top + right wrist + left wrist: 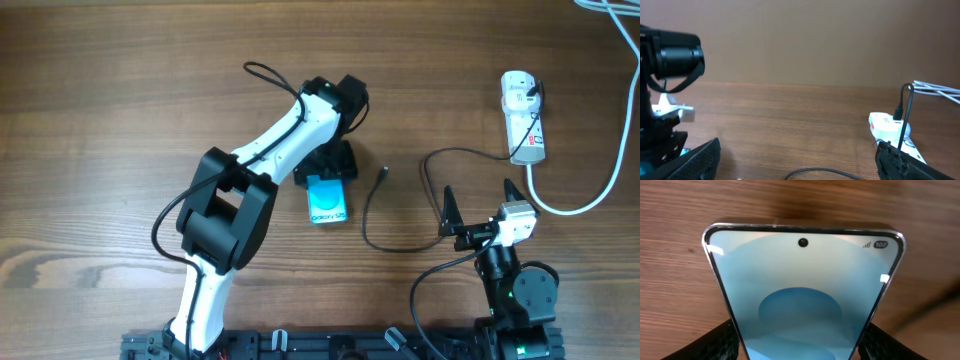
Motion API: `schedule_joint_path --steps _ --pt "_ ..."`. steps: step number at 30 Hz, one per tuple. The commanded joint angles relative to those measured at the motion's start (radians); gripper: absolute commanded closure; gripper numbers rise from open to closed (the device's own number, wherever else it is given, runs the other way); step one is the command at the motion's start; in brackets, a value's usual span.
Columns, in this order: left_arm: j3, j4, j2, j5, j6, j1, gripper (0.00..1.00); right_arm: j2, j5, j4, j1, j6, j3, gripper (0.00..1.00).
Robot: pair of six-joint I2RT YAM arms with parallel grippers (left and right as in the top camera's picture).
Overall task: Plug charger to phone and switch on socket
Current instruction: 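Lift the phone with the left gripper and tilt it upright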
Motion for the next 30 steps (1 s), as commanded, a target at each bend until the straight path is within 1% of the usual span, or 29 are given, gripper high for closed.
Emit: schedule_joint_path --steps 1,4,5,7,12,13,16,20,26,30 --pt "0.043 -0.012 -0.026 0.204 0.101 0.001 0.27 -0.001 -0.013 0.003 0.004 -0.012 -0.001 0.0" --pt "0.043 -0.012 -0.064 0.371 0.177 0.015 0.27 -0.001 -0.013 0.003 0.004 -0.012 -0.001 0.0" --pt "0.043 -0.012 -0.089 0.499 0.228 0.038 0.28 -0.001 -0.013 0.003 0.004 -0.012 -0.001 0.01" --pt "0.043 -0.012 -0.108 0.612 0.266 0.064 0.28 -0.001 -0.013 0.003 0.004 -0.012 -0.001 0.0" --pt "0.043 -0.008 -0.135 0.849 0.266 0.158 0.29 -0.001 -0.013 0.003 0.004 -0.012 -0.001 0.0" --pt "0.043 -0.007 -0.135 0.937 0.266 0.187 0.29 -0.001 -0.013 0.003 0.004 -0.012 -0.001 0.0" --pt "0.043 -0.003 -0.135 1.125 0.266 0.243 0.29 -0.001 -0.013 0.003 0.004 -0.012 -0.001 0.0" --pt "0.043 0.011 -0.135 1.266 0.265 0.298 0.29 -0.001 -0.013 0.003 0.004 -0.012 -0.001 0.0" --pt "0.043 0.042 -0.135 1.442 0.264 0.337 0.29 -0.001 -0.013 0.003 0.004 -0.012 -0.001 0.0" --pt "0.043 0.041 -0.135 1.456 0.259 0.353 0.29 -0.001 -0.013 0.003 0.004 -0.012 -0.001 0.0"
